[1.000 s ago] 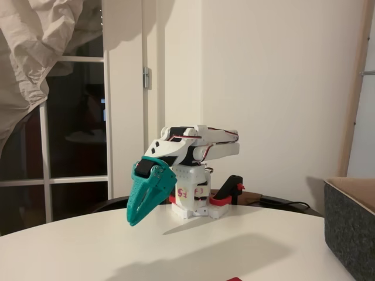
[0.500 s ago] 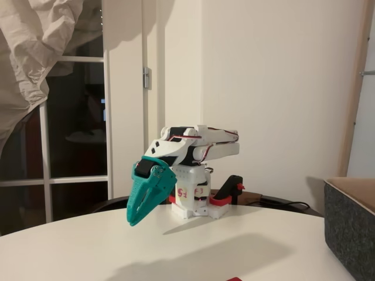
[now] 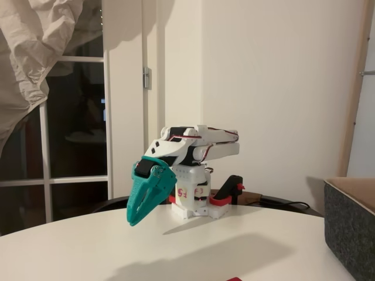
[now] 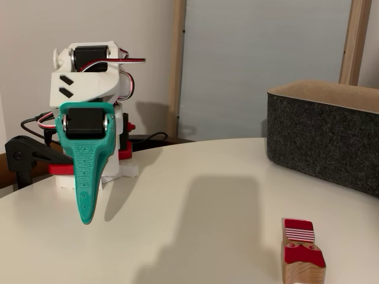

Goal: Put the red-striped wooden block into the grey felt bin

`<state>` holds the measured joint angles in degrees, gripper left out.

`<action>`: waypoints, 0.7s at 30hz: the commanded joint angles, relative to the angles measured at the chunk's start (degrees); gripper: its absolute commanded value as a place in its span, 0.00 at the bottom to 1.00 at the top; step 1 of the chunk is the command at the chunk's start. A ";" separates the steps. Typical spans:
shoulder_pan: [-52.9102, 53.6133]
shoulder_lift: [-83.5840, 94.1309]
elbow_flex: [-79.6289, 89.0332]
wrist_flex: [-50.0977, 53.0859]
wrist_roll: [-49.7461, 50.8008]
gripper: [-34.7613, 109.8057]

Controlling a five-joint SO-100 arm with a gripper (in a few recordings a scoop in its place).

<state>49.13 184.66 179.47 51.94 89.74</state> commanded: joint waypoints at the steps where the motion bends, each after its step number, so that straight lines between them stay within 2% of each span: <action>1: 0.44 1.76 0.70 0.88 0.70 0.24; 21: 0.44 1.76 0.70 0.88 -0.62 0.24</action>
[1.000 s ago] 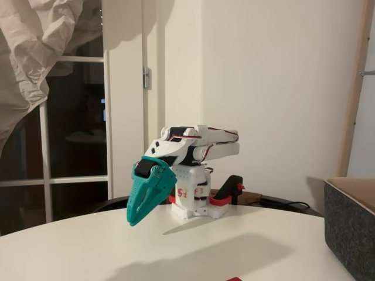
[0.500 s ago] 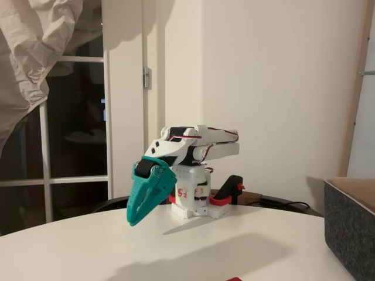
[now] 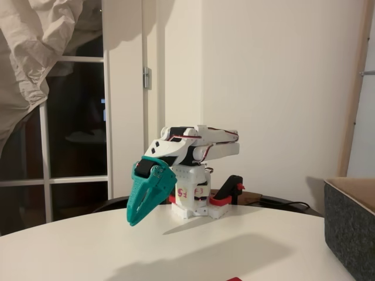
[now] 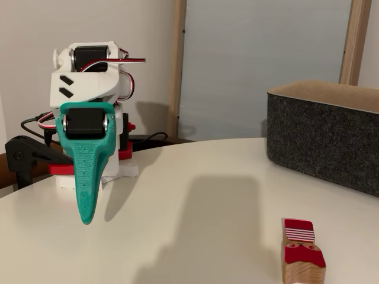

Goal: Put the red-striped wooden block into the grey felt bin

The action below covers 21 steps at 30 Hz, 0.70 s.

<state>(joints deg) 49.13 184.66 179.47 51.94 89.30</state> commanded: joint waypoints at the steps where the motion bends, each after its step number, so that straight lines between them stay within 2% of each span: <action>1: 0.44 1.76 0.70 0.88 -0.62 0.24; 12: 0.18 0.79 -2.11 0.88 -4.48 0.26; 21: -2.64 -9.23 -21.71 0.88 2.37 0.26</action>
<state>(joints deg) 47.55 179.38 165.59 52.29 88.68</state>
